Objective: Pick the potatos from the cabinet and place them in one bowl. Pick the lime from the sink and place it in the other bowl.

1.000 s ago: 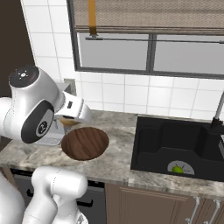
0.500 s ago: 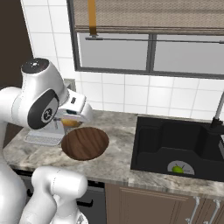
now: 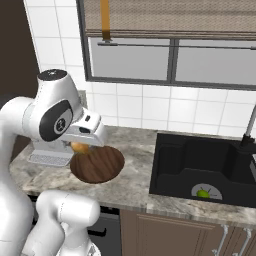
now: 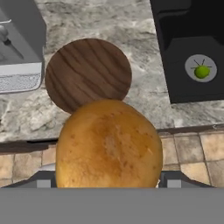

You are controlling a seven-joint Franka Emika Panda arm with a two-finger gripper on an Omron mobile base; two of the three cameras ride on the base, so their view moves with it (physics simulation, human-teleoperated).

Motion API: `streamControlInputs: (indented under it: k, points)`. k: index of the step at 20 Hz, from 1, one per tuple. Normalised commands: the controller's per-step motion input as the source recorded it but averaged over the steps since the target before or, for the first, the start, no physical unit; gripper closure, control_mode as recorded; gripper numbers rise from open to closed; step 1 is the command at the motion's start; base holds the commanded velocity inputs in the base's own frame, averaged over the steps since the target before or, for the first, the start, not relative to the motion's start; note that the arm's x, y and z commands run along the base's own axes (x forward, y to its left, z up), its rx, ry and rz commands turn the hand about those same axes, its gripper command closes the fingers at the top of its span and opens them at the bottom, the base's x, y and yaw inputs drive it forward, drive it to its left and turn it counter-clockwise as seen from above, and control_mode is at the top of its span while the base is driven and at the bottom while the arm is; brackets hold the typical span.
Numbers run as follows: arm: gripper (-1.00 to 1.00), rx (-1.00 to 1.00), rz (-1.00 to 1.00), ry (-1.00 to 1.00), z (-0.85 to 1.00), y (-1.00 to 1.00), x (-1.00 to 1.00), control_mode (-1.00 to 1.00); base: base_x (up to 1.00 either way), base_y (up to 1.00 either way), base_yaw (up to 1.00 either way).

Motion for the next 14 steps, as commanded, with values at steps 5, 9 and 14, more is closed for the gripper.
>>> streamControlInputs:
  k: [5,9,14]
  points:
    - [1.0,0.0,0.0,0.13,-0.41,0.0,0.09,-1.0,0.0,0.0,0.0]
    - [1.0,0.0,0.0,0.15,-0.35,0.0,0.14,-1.0,0.0,0.0,0.0]
    - [1.0,0.0,0.0,0.1,-0.3,0.0,0.18,-1.0,0.0,0.0,0.0]
